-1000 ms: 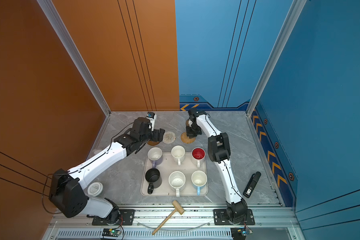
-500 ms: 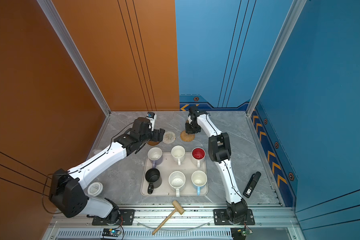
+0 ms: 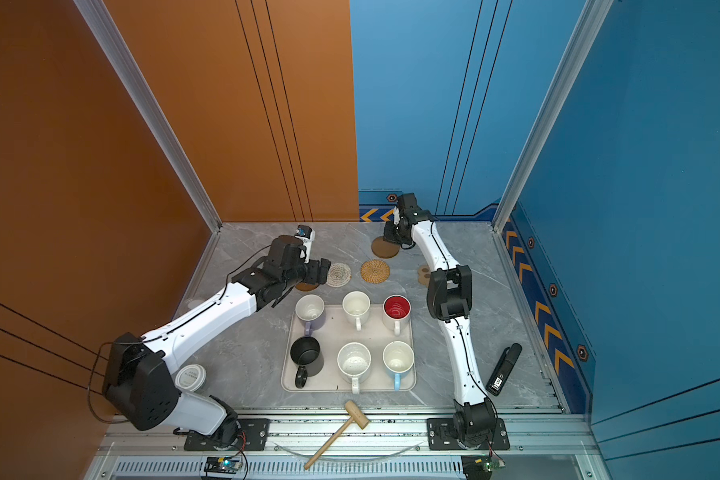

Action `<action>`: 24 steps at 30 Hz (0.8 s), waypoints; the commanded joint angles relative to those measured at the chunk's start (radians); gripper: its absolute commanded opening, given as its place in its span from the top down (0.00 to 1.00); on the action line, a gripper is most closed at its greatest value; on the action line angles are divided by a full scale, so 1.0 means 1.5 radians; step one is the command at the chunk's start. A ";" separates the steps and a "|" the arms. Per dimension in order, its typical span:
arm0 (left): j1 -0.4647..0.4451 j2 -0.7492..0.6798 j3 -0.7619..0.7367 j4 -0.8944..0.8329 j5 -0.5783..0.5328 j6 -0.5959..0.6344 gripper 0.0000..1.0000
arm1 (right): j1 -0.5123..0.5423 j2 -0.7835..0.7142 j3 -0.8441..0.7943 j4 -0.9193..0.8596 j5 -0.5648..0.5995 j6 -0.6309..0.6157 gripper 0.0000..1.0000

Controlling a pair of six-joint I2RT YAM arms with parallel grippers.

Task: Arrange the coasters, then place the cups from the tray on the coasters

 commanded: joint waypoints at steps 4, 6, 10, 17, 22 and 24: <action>-0.010 0.021 0.025 -0.024 -0.004 -0.009 0.09 | -0.010 0.049 0.016 0.136 -0.058 0.081 0.88; -0.011 0.024 0.027 -0.025 -0.005 -0.009 0.09 | -0.013 0.065 0.031 0.148 -0.071 0.094 0.87; -0.013 0.029 0.031 -0.028 -0.006 -0.009 0.09 | -0.016 0.091 0.041 0.159 -0.082 0.112 0.86; -0.015 0.031 0.037 -0.033 -0.008 -0.009 0.09 | -0.017 0.111 0.036 0.150 -0.085 0.119 0.85; -0.016 0.031 0.036 -0.033 -0.009 -0.008 0.09 | -0.020 0.106 0.008 0.128 -0.072 0.111 0.86; -0.016 0.030 0.036 -0.033 -0.009 -0.008 0.09 | -0.022 0.099 -0.010 0.110 -0.063 0.101 0.87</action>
